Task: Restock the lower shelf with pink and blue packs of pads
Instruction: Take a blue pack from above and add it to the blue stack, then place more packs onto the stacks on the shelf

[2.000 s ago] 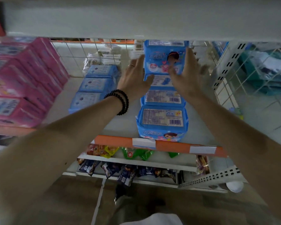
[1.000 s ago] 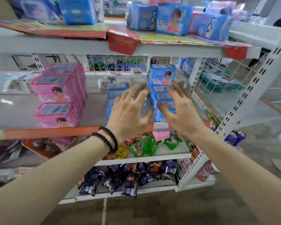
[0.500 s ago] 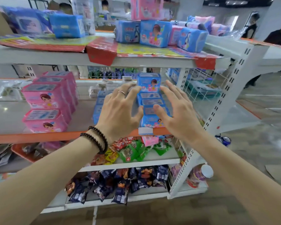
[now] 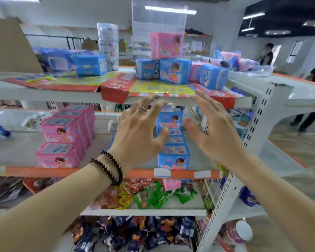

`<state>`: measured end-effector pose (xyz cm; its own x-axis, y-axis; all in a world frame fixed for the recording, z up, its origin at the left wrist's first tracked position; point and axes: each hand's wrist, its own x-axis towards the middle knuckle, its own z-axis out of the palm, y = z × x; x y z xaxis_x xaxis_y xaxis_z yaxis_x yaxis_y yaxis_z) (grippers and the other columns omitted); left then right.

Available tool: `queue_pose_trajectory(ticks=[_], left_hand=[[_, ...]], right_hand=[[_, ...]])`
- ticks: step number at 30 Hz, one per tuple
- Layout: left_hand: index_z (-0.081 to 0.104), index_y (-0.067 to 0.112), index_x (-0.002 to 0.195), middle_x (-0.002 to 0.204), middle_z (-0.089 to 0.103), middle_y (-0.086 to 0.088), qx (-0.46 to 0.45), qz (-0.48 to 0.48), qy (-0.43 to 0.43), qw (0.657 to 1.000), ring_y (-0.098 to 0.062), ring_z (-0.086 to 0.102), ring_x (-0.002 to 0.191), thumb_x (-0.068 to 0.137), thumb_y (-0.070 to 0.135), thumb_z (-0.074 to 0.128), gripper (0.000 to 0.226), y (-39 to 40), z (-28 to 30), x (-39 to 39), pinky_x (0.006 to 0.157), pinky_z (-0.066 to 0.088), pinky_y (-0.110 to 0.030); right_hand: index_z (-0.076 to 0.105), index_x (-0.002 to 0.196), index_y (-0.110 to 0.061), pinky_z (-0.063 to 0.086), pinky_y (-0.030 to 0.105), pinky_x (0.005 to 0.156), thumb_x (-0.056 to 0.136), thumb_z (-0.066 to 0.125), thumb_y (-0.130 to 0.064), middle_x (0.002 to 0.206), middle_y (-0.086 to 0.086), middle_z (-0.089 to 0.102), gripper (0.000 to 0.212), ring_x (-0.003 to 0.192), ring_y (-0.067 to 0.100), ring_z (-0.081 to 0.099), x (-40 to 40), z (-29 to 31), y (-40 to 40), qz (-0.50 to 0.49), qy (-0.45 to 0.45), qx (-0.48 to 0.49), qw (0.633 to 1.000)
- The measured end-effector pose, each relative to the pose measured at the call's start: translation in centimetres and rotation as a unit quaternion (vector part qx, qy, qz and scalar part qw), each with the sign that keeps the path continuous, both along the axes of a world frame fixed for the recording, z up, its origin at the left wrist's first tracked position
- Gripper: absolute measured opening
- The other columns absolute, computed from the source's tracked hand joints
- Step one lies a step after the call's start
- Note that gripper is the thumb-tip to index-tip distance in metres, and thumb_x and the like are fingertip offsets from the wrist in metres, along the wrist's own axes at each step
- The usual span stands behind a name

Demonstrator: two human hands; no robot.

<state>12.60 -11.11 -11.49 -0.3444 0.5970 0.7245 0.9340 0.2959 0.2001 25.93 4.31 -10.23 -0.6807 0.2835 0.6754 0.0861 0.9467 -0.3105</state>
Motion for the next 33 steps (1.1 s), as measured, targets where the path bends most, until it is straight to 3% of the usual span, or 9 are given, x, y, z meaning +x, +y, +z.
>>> queue_pose_trajectory(ticks=[2,8,23,27,33], left_hand=[[0.049,0.020,0.140,0.150,0.044,0.000,0.002,-0.001,0.020,1.000,-0.025,0.044,0.134,0.090,0.045,0.044,0.057,-0.1,1.4,-0.4,0.105,0.040,-0.049],[0.050,0.021,0.141,0.149,0.044,0.002,0.012,-0.006,0.052,0.999,-0.024,0.043,0.136,0.089,0.043,0.049,0.056,-0.4,4.5,-3.4,0.105,0.037,-0.045],[0.044,0.025,0.144,0.152,0.039,0.004,-0.027,-0.012,0.045,0.999,-0.021,0.041,0.137,0.090,0.050,0.046,0.059,-1.4,8.2,-17.8,0.101,0.039,-0.047],[0.044,0.025,0.144,0.153,0.040,0.004,-0.053,-0.030,0.049,0.997,-0.022,0.044,0.136,0.091,0.052,0.044,0.060,-0.9,7.9,-20.1,0.101,0.038,-0.047],[0.043,0.029,0.145,0.154,0.037,0.006,-0.078,-0.037,0.027,0.996,-0.021,0.037,0.139,0.087,0.059,0.037,0.066,2.4,8.8,-21.5,0.104,0.032,-0.043]], right_hand=[[0.044,0.148,-0.019,0.008,0.000,0.107,0.097,0.059,-0.040,0.157,-0.006,0.038,0.058,0.144,0.012,0.032,-0.6,1.3,0.0,0.010,0.016,0.011,1.000],[0.047,0.145,-0.020,0.027,0.022,0.111,0.095,0.057,-0.042,0.150,-0.004,0.047,0.056,0.139,0.015,0.041,-4.1,4.3,-0.2,0.006,0.044,0.028,0.999],[0.044,0.147,-0.022,0.025,0.023,0.103,0.096,0.059,-0.038,0.151,-0.002,0.047,0.055,0.139,0.019,0.039,-16.1,7.4,-0.9,-0.093,0.028,0.034,0.995],[0.045,0.147,-0.021,0.021,0.016,0.097,0.096,0.061,-0.036,0.150,-0.002,0.048,0.055,0.136,0.018,0.040,-17.5,7.3,-0.3,-0.120,0.023,0.031,0.992],[0.049,0.142,-0.018,0.028,0.022,0.093,0.094,0.064,-0.031,0.139,0.003,0.057,0.052,0.127,0.026,0.049,-19.0,8.0,3.1,-0.144,0.015,0.037,0.989]])
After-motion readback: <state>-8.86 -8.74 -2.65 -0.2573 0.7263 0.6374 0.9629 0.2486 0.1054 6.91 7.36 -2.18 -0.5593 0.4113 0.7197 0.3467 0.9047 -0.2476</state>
